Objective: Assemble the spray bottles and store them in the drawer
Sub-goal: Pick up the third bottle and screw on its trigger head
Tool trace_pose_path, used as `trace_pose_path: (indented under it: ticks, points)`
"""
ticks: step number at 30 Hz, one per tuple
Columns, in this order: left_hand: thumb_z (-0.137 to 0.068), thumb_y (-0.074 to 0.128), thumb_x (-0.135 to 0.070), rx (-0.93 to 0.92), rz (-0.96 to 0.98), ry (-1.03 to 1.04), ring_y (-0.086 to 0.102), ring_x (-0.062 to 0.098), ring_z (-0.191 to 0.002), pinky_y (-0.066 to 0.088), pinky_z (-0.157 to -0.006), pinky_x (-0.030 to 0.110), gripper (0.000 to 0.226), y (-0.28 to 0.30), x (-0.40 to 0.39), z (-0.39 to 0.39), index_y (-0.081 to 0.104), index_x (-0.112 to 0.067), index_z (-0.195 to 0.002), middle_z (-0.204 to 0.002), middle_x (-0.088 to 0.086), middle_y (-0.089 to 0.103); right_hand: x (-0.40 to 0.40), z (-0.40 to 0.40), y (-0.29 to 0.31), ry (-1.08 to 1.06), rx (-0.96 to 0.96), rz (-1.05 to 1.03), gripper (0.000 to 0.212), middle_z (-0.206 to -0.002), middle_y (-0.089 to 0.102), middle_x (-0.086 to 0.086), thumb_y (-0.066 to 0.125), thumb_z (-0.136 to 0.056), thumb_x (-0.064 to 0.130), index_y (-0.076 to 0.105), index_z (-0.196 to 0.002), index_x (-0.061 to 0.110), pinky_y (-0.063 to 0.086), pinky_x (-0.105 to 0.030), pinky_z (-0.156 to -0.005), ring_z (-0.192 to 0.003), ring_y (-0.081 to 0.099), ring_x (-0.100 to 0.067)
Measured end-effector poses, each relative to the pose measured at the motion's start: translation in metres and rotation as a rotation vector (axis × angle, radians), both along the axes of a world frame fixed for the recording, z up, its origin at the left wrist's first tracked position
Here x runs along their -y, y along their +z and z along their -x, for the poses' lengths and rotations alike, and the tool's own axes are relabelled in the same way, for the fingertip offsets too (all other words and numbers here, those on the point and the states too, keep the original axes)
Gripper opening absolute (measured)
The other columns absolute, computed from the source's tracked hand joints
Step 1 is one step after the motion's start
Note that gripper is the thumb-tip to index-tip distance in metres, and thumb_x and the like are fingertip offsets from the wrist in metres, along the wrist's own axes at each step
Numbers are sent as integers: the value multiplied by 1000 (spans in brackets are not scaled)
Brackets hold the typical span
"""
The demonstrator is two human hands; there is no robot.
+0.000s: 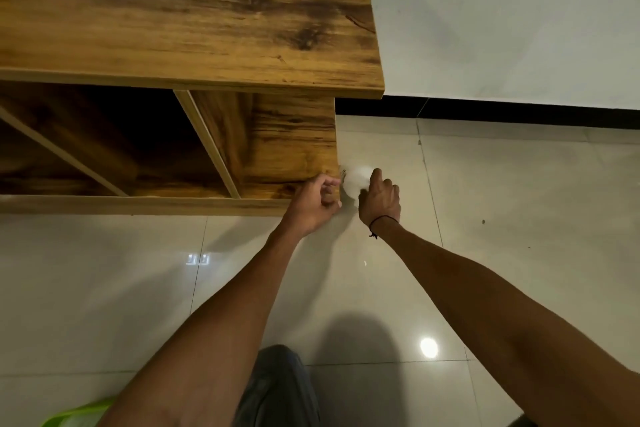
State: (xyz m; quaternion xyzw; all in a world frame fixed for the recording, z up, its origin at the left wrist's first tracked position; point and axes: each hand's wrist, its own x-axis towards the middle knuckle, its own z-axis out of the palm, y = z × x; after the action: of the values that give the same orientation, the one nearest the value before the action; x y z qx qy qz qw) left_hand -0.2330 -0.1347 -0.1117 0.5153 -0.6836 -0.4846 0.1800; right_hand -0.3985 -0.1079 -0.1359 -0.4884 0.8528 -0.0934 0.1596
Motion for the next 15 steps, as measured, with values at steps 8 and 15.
trace_pose_path:
  ticks: [8, 15]
  points:
    - [-80, 92, -21, -10, 59, -38, 54, 21, -136, 54, -109, 42, 88, 16, -41, -6, 42, -28, -153, -158, 0, 42, -40, -20, 58, 150, -50, 112, 30, -106, 66, -19, 65, -95, 26, 60, -112, 3, 45, -36, -70, -99, 64, -40]
    - [-62, 99, -40, -79, 17, -83, 61, 1, -124, 59, -102, 36, 88, 40, -81, -47, 48, -52, -133, -136, -23, 60, -70, -77, 121, 256, 83, 179, 31, -76, 61, -6, 71, -87, 39, 56, -80, 12, 41, -32, -63, -69, 57, -29]
